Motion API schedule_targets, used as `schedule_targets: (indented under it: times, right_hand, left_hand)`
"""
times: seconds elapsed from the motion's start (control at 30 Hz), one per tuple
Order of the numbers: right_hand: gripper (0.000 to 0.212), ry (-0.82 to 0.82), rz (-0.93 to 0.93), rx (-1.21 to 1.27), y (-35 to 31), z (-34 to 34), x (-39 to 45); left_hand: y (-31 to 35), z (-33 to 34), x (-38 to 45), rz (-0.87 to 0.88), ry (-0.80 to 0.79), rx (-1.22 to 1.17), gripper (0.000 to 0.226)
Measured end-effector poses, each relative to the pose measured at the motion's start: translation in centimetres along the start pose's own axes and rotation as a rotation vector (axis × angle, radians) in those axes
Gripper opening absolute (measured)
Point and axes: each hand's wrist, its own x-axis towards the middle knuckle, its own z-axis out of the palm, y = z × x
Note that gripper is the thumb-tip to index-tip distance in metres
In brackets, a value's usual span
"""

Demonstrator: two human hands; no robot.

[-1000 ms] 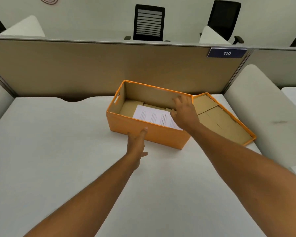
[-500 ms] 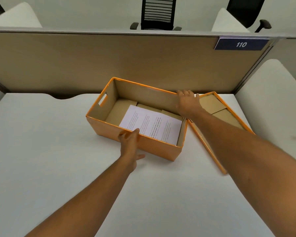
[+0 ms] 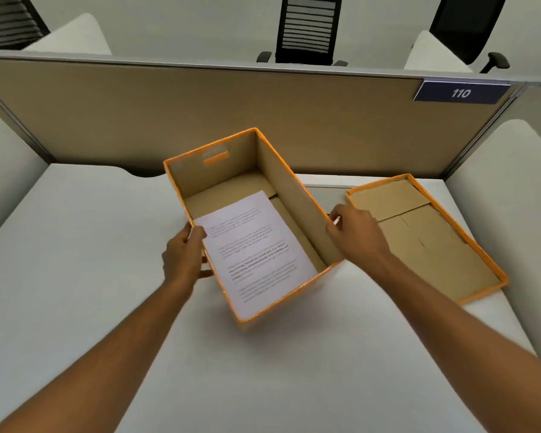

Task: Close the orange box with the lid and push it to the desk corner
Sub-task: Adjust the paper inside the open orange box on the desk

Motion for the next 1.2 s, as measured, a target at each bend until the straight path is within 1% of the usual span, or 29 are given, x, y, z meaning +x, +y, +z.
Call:
schedule_targets:
  times: [0.13,0.27,0.37,0.5,0.57,0.6,0.67,0.73,0.8,0.9,0.97,1.07,1.2]
  right_hand:
    - [0.008,-0.007,0.062,0.142,-4.8,1.0,-9.2]
    - [0.009,-0.024,0.130,0.229,-8.1,2.8,-16.0]
    - [0.011,-0.055,0.179,0.260,-9.5,4.7,-19.5]
    - [0.012,-0.118,0.230,0.252,-10.1,6.9,-21.6]
    - [0.014,-0.152,0.254,0.247,-10.3,7.2,-21.8]
    - [0.017,-0.159,0.255,0.239,-10.4,7.0,-21.6]
    - [0.028,-0.146,0.247,0.202,-10.8,6.5,-20.6]
    - [0.042,-0.102,0.239,0.175,-11.1,6.3,-18.3]
    - [0.053,-0.091,0.247,0.208,-11.6,6.8,-15.2]
    - [0.062,-0.156,0.325,0.333,-12.9,8.2,-11.4]
    - [0.060,-0.156,0.356,0.373,-13.2,9.3,-10.3]
    - [0.052,-0.065,0.386,0.369,-12.1,10.1,-10.1]
    - [0.051,-0.042,0.463,0.391,-10.7,10.1,-11.2]
  left_hand:
    - [-0.3,-6.3,1.6,0.111,-0.038,0.186,0.032]
    - [-1.7,-10.2,2.6,0.162,-0.109,0.299,0.039]
    - [-3.0,-12.3,2.6,0.167,-0.166,0.345,0.035]
    - [-4.7,-13.5,2.3,0.174,-0.239,0.384,0.030]
    - [-5.4,-13.6,2.6,0.158,-0.282,0.389,0.025]
    - [-5.6,-13.6,2.8,0.136,-0.303,0.385,0.027]
    - [-5.7,-13.6,3.4,0.117,-0.317,0.377,0.046]
    - [-5.3,-13.5,4.1,0.156,-0.293,0.389,0.059]
    - [-4.9,-12.9,4.5,0.145,-0.301,0.362,0.064]
    - [-3.9,-11.2,3.6,0.090,-0.357,0.271,0.062]
    - [-3.5,-10.1,2.5,0.062,-0.365,0.224,0.059]
    - [-4.2,-9.2,2.0,0.041,-0.383,0.205,0.055]
    - [-5.8,-9.1,1.4,0.055,-0.393,0.220,0.058]
